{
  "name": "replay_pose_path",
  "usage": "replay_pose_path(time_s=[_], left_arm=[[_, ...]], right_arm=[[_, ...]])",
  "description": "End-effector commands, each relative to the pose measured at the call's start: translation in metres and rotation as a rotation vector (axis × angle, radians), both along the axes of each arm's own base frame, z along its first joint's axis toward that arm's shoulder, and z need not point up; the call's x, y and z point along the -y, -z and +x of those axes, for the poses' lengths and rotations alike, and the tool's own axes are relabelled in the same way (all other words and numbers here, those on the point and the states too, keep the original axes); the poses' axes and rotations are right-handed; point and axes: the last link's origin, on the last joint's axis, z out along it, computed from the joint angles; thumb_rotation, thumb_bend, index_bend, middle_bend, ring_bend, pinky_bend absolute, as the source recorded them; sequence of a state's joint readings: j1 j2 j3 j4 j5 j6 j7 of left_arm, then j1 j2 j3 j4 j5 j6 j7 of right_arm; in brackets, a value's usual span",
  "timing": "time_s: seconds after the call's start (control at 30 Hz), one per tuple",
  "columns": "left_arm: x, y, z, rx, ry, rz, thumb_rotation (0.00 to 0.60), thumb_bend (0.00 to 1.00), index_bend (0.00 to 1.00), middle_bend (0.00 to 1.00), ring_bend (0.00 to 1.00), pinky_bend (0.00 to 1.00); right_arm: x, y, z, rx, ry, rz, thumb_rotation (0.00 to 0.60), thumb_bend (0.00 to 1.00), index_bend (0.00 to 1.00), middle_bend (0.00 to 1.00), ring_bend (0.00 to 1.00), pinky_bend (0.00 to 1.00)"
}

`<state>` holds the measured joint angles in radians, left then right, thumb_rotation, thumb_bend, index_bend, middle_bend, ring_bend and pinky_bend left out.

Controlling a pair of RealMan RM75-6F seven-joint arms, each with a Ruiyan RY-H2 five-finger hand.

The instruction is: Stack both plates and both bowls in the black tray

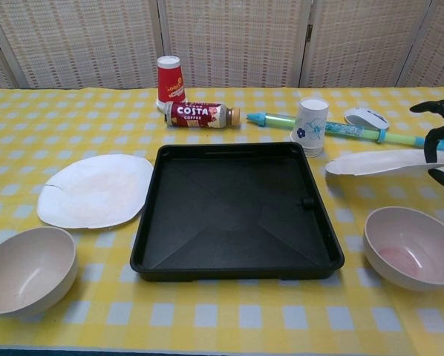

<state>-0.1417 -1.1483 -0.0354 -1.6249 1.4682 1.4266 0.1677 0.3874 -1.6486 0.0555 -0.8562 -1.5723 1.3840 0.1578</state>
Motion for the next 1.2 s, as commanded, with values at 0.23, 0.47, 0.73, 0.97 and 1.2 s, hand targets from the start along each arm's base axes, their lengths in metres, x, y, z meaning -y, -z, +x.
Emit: replay_pose_path(time_s=[0.23,0.47,0.73,0.97,1.2], left_arm=[[-0.004,0.007,0.000,-0.008,0.001,-0.032,0.600,0.34,0.04,0.05,0.00,0.05],[-0.005,0.005,0.001,0.000,0.003,-0.032,0.600,0.34,0.04,0.05,0.00,0.05],[-0.003,-0.001,0.000,0.016,0.000,-0.018,0.600,0.34,0.04,0.05,0.00,0.05],[-0.001,-0.007,-0.001,0.028,0.000,-0.007,0.600,0.34,0.04,0.05,0.00,0.05],[0.001,-0.015,-0.003,0.047,0.000,0.018,0.600,0.34,0.05,0.05,0.00,0.05]], right_arm=[[-0.031,-0.031,0.036,0.061,-0.165,-0.074,0.600,0.45,0.63,0.11,0.04,0.00],[-0.036,-0.027,0.077,0.050,-0.289,-0.040,0.600,0.45,0.63,0.10,0.04,0.00],[-0.021,0.006,0.117,0.025,-0.361,0.051,0.600,0.45,0.63,0.10,0.04,0.00],[-0.007,0.047,0.142,0.033,-0.396,0.132,0.600,0.45,0.63,0.08,0.03,0.00],[0.003,0.076,0.158,0.006,-0.423,0.175,0.600,0.45,0.63,0.08,0.04,0.00]])
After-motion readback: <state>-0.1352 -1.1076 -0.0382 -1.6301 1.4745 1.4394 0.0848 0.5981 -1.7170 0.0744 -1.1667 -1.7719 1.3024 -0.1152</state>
